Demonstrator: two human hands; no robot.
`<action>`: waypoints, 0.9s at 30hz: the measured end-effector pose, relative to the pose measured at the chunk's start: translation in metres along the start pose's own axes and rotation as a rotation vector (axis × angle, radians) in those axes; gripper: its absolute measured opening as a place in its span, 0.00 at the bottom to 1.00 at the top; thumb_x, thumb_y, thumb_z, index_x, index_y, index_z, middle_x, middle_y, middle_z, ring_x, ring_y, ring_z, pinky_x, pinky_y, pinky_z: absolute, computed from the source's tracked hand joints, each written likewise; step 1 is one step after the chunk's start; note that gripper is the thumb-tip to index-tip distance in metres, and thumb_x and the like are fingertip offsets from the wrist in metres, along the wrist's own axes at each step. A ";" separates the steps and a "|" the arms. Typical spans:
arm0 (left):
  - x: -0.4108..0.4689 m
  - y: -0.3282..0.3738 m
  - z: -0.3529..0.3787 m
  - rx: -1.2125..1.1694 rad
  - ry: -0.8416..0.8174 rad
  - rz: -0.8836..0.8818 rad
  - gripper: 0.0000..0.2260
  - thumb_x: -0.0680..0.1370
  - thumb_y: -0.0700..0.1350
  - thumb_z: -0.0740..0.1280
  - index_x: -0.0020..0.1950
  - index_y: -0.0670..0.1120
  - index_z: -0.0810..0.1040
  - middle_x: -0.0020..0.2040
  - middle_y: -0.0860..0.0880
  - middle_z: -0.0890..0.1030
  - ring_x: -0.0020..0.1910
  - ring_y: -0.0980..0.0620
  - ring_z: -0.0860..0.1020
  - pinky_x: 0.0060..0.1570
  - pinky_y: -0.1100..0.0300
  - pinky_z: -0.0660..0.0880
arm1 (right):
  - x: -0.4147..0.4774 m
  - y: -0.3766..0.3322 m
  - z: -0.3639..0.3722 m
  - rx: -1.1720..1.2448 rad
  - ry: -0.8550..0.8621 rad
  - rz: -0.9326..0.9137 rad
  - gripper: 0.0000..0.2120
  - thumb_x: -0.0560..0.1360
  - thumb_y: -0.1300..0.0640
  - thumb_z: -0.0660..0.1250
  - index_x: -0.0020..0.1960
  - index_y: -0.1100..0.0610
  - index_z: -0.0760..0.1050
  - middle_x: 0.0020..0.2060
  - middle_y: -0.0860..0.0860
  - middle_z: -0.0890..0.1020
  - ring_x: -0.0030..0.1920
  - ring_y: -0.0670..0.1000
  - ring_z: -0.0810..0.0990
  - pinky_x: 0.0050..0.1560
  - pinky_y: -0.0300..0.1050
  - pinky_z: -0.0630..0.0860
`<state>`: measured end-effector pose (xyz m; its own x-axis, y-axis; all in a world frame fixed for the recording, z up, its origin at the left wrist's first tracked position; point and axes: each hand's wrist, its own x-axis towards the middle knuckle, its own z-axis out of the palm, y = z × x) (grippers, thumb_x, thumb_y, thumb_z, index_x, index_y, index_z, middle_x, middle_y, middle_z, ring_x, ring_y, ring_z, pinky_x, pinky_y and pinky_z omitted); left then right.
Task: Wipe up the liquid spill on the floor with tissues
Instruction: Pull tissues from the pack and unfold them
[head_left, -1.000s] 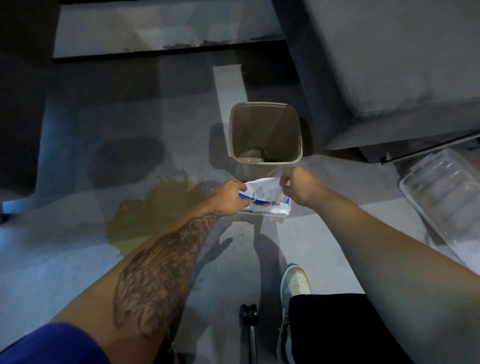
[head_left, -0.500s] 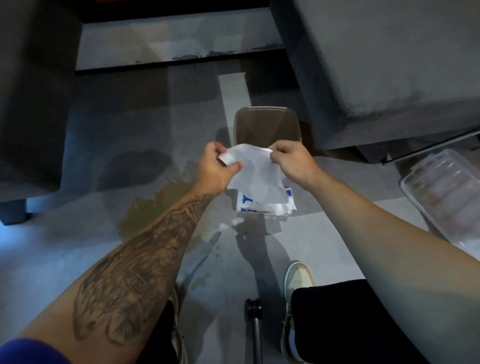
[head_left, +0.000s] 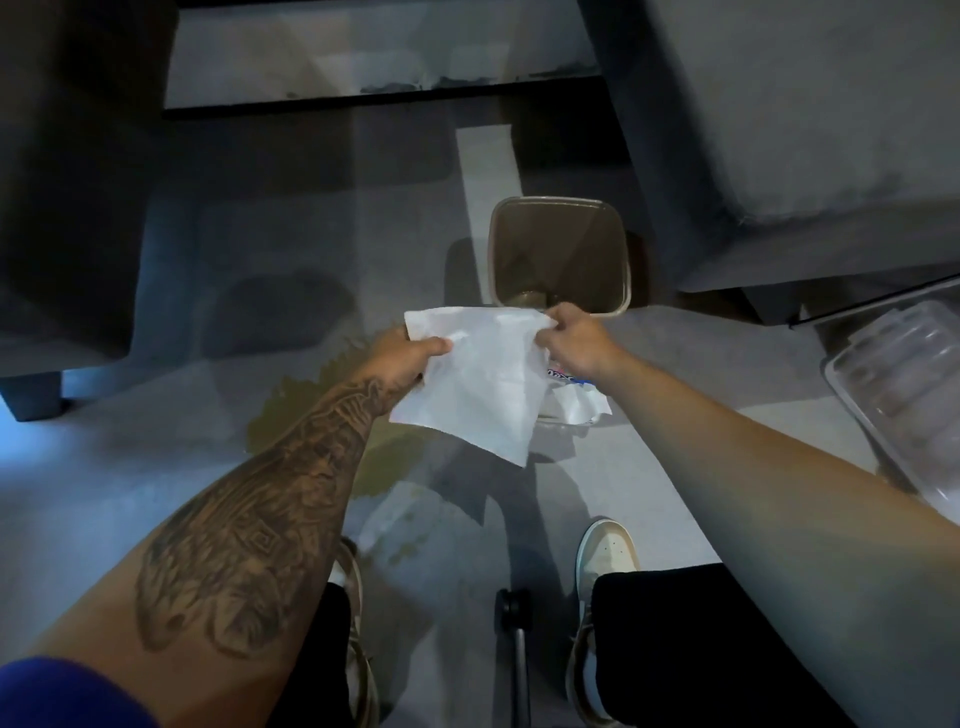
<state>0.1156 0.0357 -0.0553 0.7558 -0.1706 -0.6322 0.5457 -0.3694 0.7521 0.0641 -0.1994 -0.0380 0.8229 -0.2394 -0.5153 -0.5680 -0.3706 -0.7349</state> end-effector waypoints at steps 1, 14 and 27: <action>0.003 -0.006 -0.005 0.013 0.038 -0.016 0.14 0.76 0.45 0.73 0.60 0.43 0.82 0.53 0.46 0.85 0.50 0.46 0.84 0.51 0.52 0.81 | 0.003 0.013 0.003 -0.135 -0.043 0.017 0.08 0.74 0.58 0.67 0.52 0.55 0.74 0.45 0.51 0.79 0.46 0.53 0.78 0.43 0.44 0.74; 0.000 -0.021 -0.042 0.109 0.157 -0.097 0.28 0.69 0.56 0.75 0.65 0.43 0.78 0.60 0.46 0.82 0.55 0.46 0.81 0.57 0.50 0.80 | 0.011 0.061 0.042 -1.161 -0.468 0.055 0.22 0.76 0.47 0.63 0.66 0.55 0.74 0.64 0.55 0.74 0.53 0.55 0.76 0.52 0.47 0.75; -0.053 0.002 -0.065 0.027 0.187 -0.007 0.10 0.78 0.42 0.71 0.59 0.45 0.79 0.52 0.47 0.83 0.43 0.52 0.82 0.42 0.58 0.80 | -0.025 0.001 -0.020 -0.844 0.082 -0.115 0.10 0.79 0.56 0.62 0.52 0.55 0.82 0.50 0.56 0.84 0.49 0.59 0.81 0.48 0.48 0.78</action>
<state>0.1000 0.1030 -0.0085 0.8074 0.0036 -0.5901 0.5432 -0.3950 0.7409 0.0427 -0.2119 -0.0171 0.8918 -0.2111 -0.4001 -0.3060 -0.9329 -0.1900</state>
